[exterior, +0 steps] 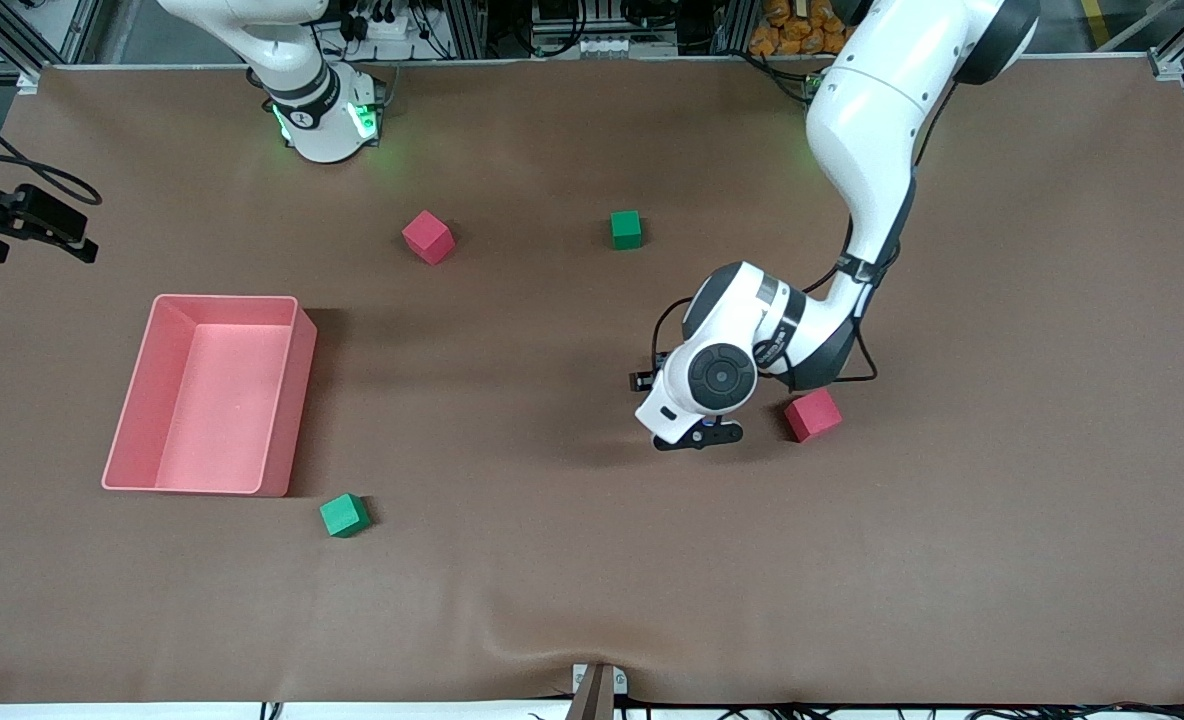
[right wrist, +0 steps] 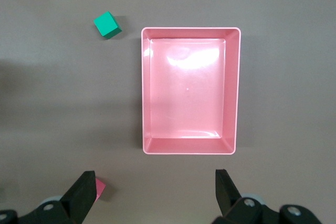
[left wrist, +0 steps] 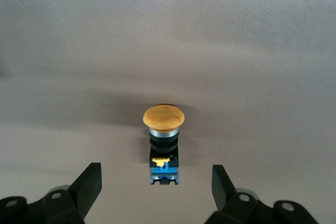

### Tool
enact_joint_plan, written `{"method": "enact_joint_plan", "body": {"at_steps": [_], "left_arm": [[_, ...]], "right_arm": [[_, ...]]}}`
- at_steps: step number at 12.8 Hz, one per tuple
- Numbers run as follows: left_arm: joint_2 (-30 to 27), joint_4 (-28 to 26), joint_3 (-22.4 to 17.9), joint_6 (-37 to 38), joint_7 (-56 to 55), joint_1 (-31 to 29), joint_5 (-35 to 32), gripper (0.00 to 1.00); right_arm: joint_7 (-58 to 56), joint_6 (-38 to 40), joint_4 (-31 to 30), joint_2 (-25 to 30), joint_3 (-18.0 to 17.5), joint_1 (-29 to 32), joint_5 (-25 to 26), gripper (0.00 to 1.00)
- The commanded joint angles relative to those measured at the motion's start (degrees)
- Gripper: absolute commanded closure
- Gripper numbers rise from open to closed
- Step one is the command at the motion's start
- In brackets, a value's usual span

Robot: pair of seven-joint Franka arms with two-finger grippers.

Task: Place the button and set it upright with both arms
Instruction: 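Lower the left gripper over the button and grasp it, then lift the button with the left gripper and turn it cap up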

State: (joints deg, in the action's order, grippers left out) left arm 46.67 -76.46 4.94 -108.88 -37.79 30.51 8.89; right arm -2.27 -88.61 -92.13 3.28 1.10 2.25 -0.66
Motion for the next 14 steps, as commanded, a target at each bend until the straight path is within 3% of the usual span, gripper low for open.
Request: {"method": "enact_joint_plan", "body": {"at_steps": [1, 5, 9, 11, 14], "left_arm": [[2.63, 1.67, -0.45, -0.28, -3.07, 1.31, 1.56, 0.18], [4.13, 1.23, -0.54, -0.28, -4.57, 1.31, 3.06, 0.23], [4.66, 1.14, -0.54, -0.28, -4.49, 1.22, 2.88, 0.40], [4.75, 1.14, -0.54, -0.28, -4.49, 1.14, 2.88, 0.57], [4.57, 1.14, -0.63, -0.28, -5.27, 1.22, 2.97, 0.95]], "right_arm": [[-0.19, 1.07, 0.46, 0.41, -0.66, 0.21, 0.92, 0.00], [-0.10, 0.19, 1.25, 0.23, -0.40, 1.08, 1.01, 0.00], [-0.01, 0.80, 2.39, 0.23, -0.58, 1.88, 0.22, 0.00], [-0.01, 1.59, 2.39, 0.50, -0.84, 1.70, 0.22, 0.00], [-0.01, 2.74, 3.61, 0.50, -1.37, 1.70, 0.48, 0.00]]}}
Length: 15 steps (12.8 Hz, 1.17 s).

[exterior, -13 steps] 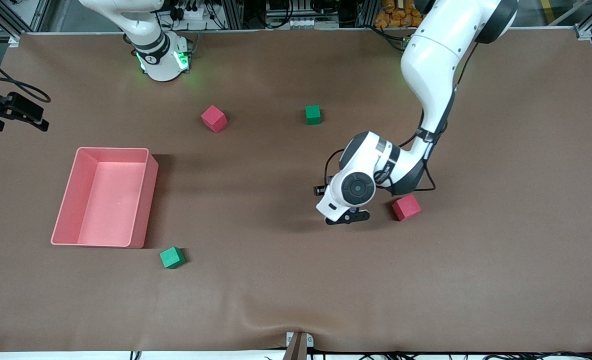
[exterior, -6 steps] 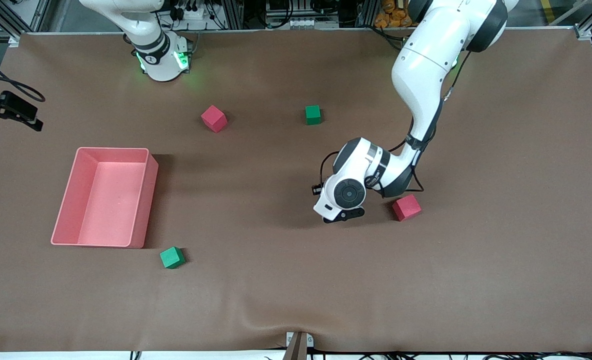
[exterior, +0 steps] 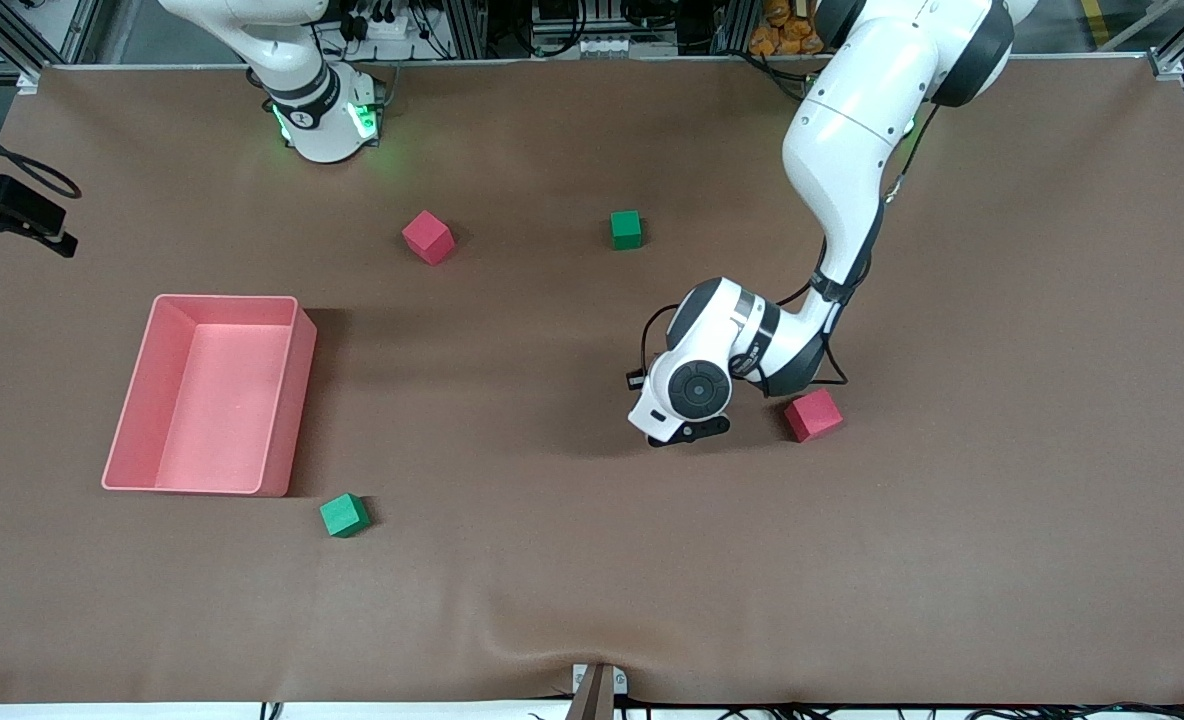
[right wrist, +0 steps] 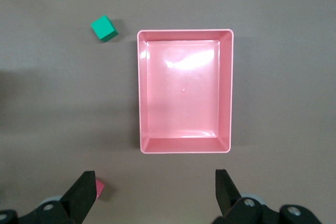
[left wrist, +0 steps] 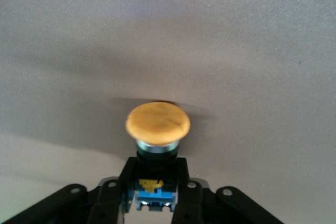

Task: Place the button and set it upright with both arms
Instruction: 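Lift the button with the left gripper and turn it cap up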

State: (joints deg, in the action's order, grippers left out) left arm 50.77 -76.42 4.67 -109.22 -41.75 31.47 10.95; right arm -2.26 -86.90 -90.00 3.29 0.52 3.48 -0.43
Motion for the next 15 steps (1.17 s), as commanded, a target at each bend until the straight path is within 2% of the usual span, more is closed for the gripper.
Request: {"method": "enact_joint_plan", "body": {"at_steps": [1, 3, 8, 11, 15], "left_arm": [[0.12, 1.09, -0.54, 0.06, -1.49, 0.43, 0.74, 1.00], [-0.32, 1.36, -0.98, -0.03, -3.59, 0.70, 0.48, 1.00], [-5.85, 1.62, -1.60, -3.97, -15.09, 1.75, -4.79, 1.00], [-8.31, 1.71, -1.60, -5.74, -21.67, 3.59, -15.22, 1.00], [-7.79, 1.62, -1.94, -10.03, -32.83, 6.66, -30.42, 1.00]], "right_arm": [[-0.02, 1.04, 1.76, 0.06, -0.44, 1.35, 0.08, 0.00], [-0.81, 3.65, 1.58, -0.04, 0.00, 2.58, -0.01, 0.00], [-0.81, 1.83, 2.29, -0.30, -0.26, 3.38, -0.36, 0.00], [-0.90, 1.91, 1.94, -0.47, -0.26, 2.68, -0.36, 0.00], [-0.90, 1.30, 1.76, -1.70, -0.09, 3.29, -0.36, 0.00]]}}
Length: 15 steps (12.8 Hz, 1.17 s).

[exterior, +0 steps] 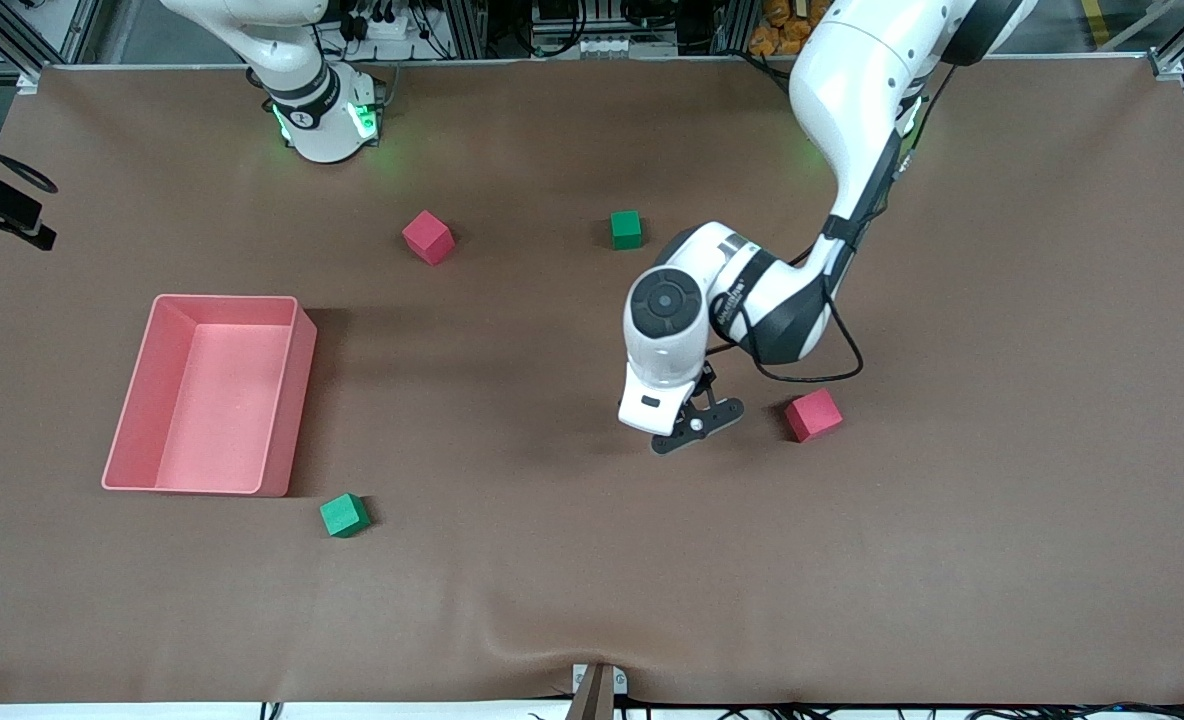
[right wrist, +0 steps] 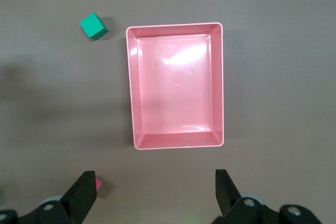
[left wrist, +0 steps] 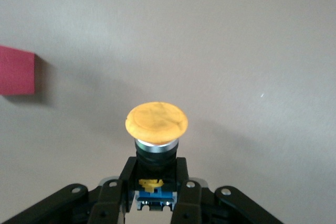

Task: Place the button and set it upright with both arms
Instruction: 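Lift the button with the left gripper and turn it cap up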

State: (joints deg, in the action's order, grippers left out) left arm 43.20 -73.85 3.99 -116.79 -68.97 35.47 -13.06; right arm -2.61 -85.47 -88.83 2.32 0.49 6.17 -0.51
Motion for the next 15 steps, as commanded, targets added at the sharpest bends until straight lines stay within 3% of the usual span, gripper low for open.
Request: {"method": "enact_joint_plan", "body": {"at_steps": [1, 3, 9, 15], "left_arm": [[0.12, -1.03, -1.27, -3.00, -10.96, 3.37, -10.89, 1.00], [1.70, -1.03, -1.18, -4.32, -21.07, 6.00, -19.94, 1.00], [7.50, -1.29, -1.27, -4.50, -41.56, 14.17, -36.39, 1.00], [12.16, -1.47, -1.53, -0.99, -54.66, 21.13, -57.30, 1.00]], "right_arm": [[-0.56, -0.14, 0.59, -1.09, -0.14, 0.60, -0.28, 0.00], [-0.47, -0.05, 0.59, -1.27, -0.14, 0.34, -0.28, 0.00], [-0.47, 0.48, 1.11, -1.09, -0.14, 0.33, -1.43, 0.00], [-0.56, -0.14, 1.02, -1.35, -0.05, 0.69, -3.10, 0.00]]}}
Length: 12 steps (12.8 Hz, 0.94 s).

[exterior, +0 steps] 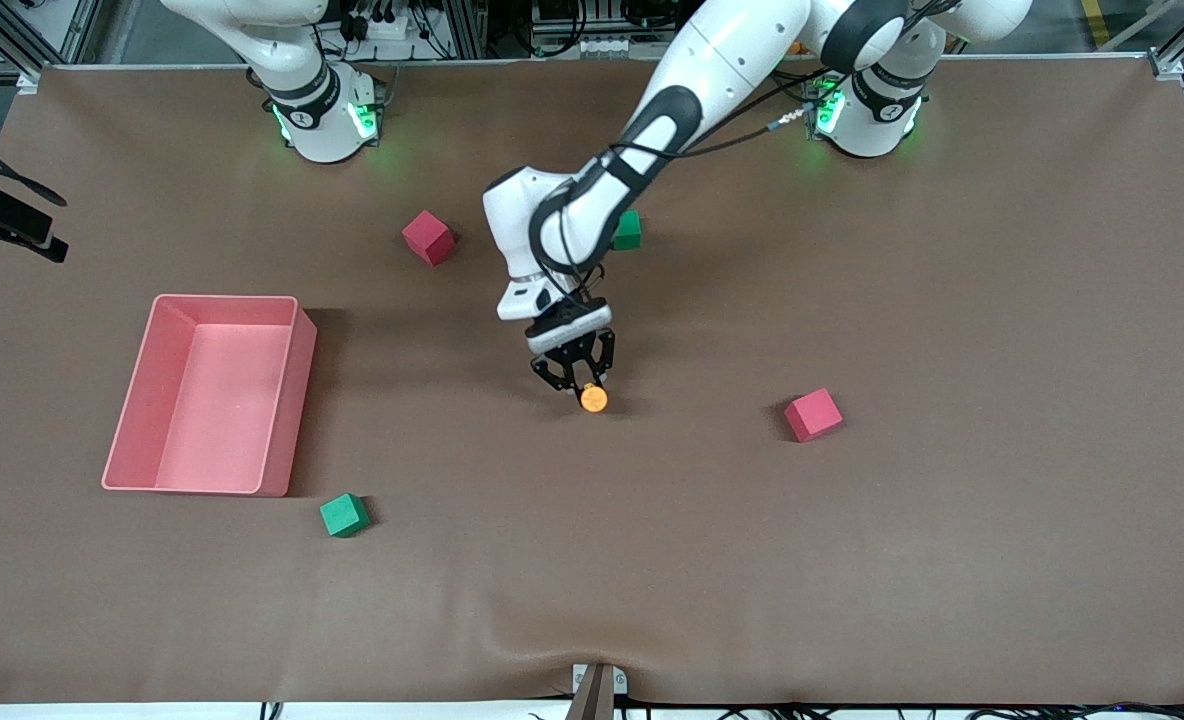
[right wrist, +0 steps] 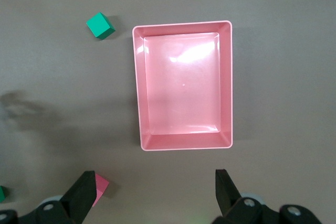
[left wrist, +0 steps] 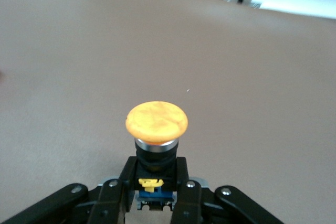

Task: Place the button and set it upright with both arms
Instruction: 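Set the button upright on the table and open the left gripper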

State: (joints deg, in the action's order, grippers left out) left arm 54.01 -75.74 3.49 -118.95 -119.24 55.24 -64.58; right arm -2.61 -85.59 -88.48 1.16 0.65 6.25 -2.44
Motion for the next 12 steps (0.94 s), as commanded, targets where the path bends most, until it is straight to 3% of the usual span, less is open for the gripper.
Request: {"method": "enact_joint_plan", "body": {"at_steps": [1, 6, 10, 12], "left_arm": [[2.14, 0.41, -1.12, 1.35, -6.68, 1.88, -8.60, 1.00], [5.92, 0.24, -1.03, 1.35, -20.31, 3.03, -20.48, 1.00], [6.90, 0.24, -0.94, 1.35, -20.94, 2.94, -21.11, 0.99], [6.81, 0.24, -0.94, 1.35, -20.94, 2.94, -20.76, 0.16]], "right_arm": [[-0.56, -0.02, 0.67, -0.19, -0.12, 0.34, -1.16, 0.00], [-0.47, 0.16, 0.67, -0.19, -0.30, 0.07, -1.25, 0.00], [-0.47, -0.01, 0.68, -0.28, -0.30, -0.01, -1.33, 0.00], [-0.56, 0.07, 0.67, -0.19, -0.21, 0.42, -2.91, 0.00]]}}
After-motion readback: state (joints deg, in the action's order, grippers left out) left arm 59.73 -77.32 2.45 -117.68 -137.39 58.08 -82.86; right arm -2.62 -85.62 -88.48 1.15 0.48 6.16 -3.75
